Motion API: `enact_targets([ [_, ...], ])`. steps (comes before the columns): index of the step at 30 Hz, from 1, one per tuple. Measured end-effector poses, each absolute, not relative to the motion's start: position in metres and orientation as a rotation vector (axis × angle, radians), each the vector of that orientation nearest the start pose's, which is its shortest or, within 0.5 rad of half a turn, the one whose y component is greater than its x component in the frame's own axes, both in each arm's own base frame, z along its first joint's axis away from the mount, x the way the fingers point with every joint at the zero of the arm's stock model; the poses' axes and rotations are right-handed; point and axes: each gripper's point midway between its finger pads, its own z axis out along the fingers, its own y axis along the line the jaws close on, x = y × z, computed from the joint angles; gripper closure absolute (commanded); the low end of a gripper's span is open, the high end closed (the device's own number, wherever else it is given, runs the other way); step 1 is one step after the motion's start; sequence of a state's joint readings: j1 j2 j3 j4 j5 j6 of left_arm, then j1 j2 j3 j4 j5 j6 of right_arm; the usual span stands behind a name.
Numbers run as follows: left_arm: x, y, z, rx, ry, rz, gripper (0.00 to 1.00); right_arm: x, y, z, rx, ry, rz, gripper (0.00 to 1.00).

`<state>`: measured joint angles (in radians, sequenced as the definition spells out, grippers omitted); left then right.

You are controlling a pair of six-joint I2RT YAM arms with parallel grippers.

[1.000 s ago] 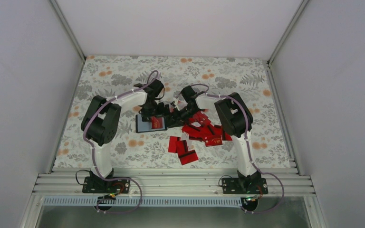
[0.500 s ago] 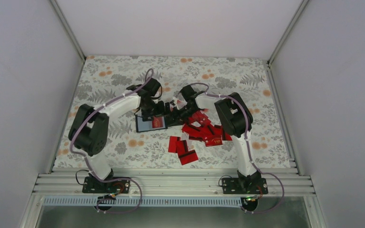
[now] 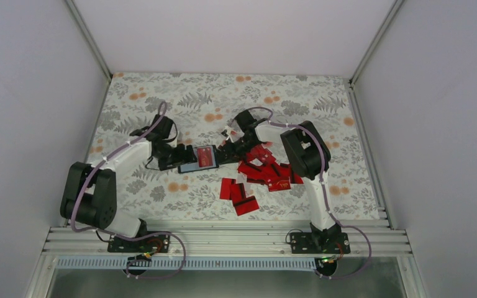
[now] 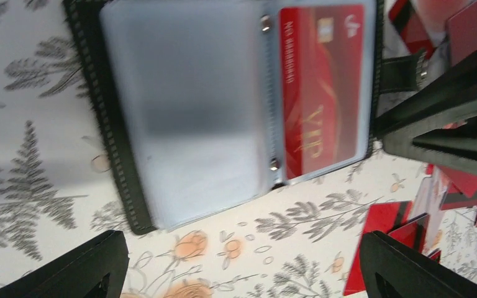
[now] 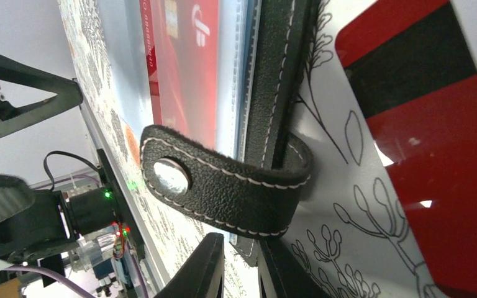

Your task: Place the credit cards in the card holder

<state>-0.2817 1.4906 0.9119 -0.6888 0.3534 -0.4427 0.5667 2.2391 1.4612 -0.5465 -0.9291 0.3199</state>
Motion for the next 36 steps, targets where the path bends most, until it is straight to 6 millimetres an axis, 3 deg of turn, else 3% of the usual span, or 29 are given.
enact_targets([
  [10, 0.269, -0.112, 0.043, -0.261, 2.863, -0.702, 0.12, 0.304, 0.35, 0.026, -0.616, 2.883, 1.419, 0.83],
  [20, 0.283, -0.105, 0.036, -0.271, 2.773, -0.794, 0.14, 0.304, 0.359, 0.072, -0.703, 2.726, 1.515, 0.85],
  [28, 0.297, -0.111, 0.036, -0.216, 2.746, -0.848, 0.15, 0.302, 0.364, 0.071, -0.717, 2.709, 1.54, 0.87],
  [36, 0.303, -0.112, 0.036, -0.185, 2.742, -0.862, 0.16, 0.303, 0.368, 0.052, -0.688, 2.744, 1.512, 0.91],
])
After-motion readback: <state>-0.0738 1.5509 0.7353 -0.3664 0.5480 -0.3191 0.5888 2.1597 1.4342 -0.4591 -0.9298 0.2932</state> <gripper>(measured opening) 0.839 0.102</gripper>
